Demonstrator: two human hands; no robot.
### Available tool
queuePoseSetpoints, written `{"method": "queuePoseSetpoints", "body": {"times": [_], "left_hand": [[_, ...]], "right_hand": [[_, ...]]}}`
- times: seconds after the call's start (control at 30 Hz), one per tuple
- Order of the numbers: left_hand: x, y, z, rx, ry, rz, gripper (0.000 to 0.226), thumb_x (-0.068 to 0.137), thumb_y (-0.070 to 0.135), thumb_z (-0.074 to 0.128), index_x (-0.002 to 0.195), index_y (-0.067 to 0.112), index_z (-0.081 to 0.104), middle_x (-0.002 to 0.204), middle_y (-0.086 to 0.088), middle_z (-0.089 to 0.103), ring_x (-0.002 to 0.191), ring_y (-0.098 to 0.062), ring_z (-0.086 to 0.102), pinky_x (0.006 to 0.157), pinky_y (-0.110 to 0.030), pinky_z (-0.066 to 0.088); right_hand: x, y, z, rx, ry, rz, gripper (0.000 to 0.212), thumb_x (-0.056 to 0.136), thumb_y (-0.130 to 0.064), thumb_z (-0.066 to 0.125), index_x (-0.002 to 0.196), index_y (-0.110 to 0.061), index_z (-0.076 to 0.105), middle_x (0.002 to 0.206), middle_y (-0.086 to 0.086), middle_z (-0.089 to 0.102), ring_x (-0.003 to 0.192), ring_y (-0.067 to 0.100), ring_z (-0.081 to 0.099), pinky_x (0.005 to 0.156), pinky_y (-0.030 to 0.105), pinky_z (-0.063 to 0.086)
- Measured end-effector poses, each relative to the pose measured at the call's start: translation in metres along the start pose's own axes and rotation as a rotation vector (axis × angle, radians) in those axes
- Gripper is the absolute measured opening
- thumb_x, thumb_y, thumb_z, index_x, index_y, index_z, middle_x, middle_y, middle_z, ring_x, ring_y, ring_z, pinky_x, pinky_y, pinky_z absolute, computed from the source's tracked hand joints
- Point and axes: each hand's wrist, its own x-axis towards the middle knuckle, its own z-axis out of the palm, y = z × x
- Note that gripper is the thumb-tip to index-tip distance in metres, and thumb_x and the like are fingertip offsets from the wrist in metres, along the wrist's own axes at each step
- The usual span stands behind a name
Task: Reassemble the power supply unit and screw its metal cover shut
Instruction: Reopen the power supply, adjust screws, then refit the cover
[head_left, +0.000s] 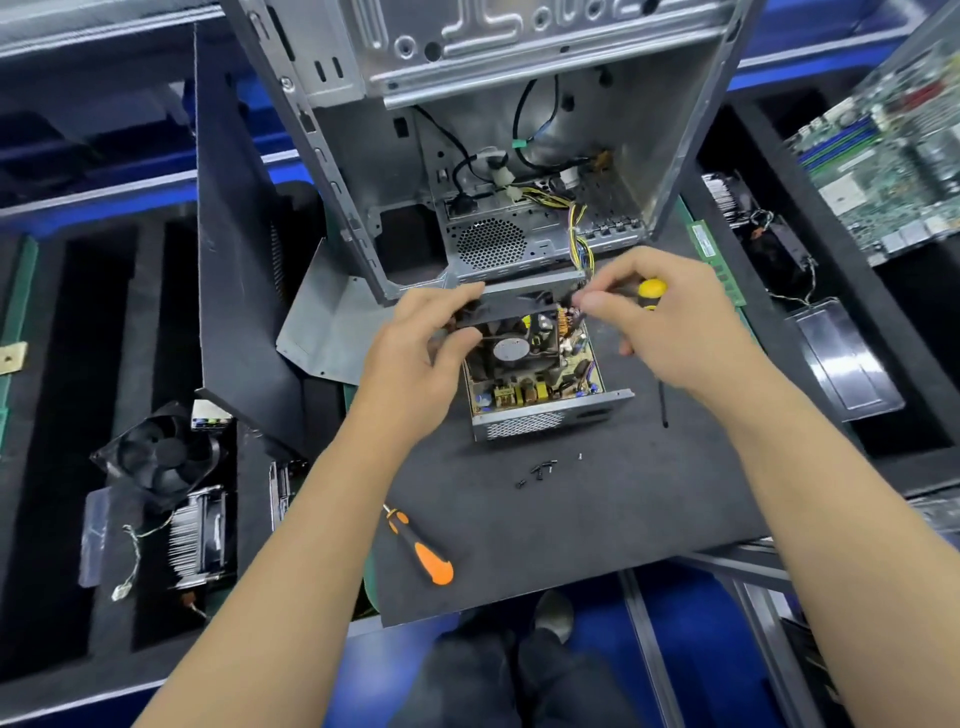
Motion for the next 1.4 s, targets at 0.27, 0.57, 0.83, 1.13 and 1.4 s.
{"method": "queuePoseSetpoints", "body": {"times": [0.27, 0.57, 0.83, 1.13, 1.4], "left_hand": [[-0.019, -0.011, -0.008, -0.105, -0.176, -0.108, 0.043, 0.095, 0.0, 0.061, 0.125, 0.031, 0.059, 0.108, 0.007, 0.051, 0.096, -0.001, 0.056, 0.089, -0.015, 0.046], [-0.031, -0.023, 0.011, 0.154, -0.347, -0.048, 0.042, 0.095, 0.01, 0.064, 0.137, 0.017, 0.059, 0.112, 0.004, 0.052, 0.1, -0.008, 0.05, 0.097, -0.023, 0.04], [-0.034, -0.026, 0.023, 0.221, -0.341, -0.056, 0.041, 0.099, 0.034, 0.056, 0.138, 0.02, 0.059, 0.11, 0.006, 0.053, 0.103, -0.013, 0.056, 0.092, -0.023, 0.042], [-0.021, -0.025, 0.03, 0.211, -0.339, -0.097, 0.027, 0.1, 0.027, 0.057, 0.122, 0.021, 0.071, 0.097, 0.007, 0.053, 0.096, -0.015, 0.058, 0.082, -0.036, 0.05], [-0.024, -0.018, 0.037, 0.417, -0.409, 0.11, 0.069, 0.08, 0.059, 0.065, 0.128, 0.01, 0.066, 0.098, -0.003, 0.063, 0.088, -0.024, 0.058, 0.081, -0.04, 0.049]], "right_hand": [[-0.009, 0.031, -0.006, -0.172, 0.025, 0.096, 0.016, 0.082, -0.031, 0.079, 0.072, -0.039, 0.07, 0.069, -0.024, 0.065, 0.058, 0.0, 0.056, 0.062, 0.029, 0.051], [-0.021, 0.048, -0.004, -0.383, -0.161, 0.111, 0.02, 0.089, -0.035, 0.07, 0.073, -0.045, 0.067, 0.076, -0.018, 0.067, 0.081, 0.004, 0.056, 0.06, 0.017, 0.043], [-0.013, 0.062, -0.014, -0.589, -0.215, 0.166, 0.006, 0.091, -0.037, 0.069, 0.095, -0.035, 0.073, 0.092, -0.001, 0.049, 0.089, 0.021, 0.049, 0.079, 0.031, 0.041], [-0.009, 0.06, -0.027, -0.528, -0.25, 0.217, 0.01, 0.091, -0.035, 0.069, 0.082, -0.039, 0.069, 0.087, -0.005, 0.063, 0.079, 0.015, 0.056, 0.065, 0.029, 0.045], [-0.009, 0.063, -0.028, -0.546, -0.288, 0.114, 0.013, 0.095, -0.028, 0.066, 0.101, -0.032, 0.076, 0.092, -0.009, 0.048, 0.093, 0.02, 0.05, 0.081, 0.033, 0.041]]}}
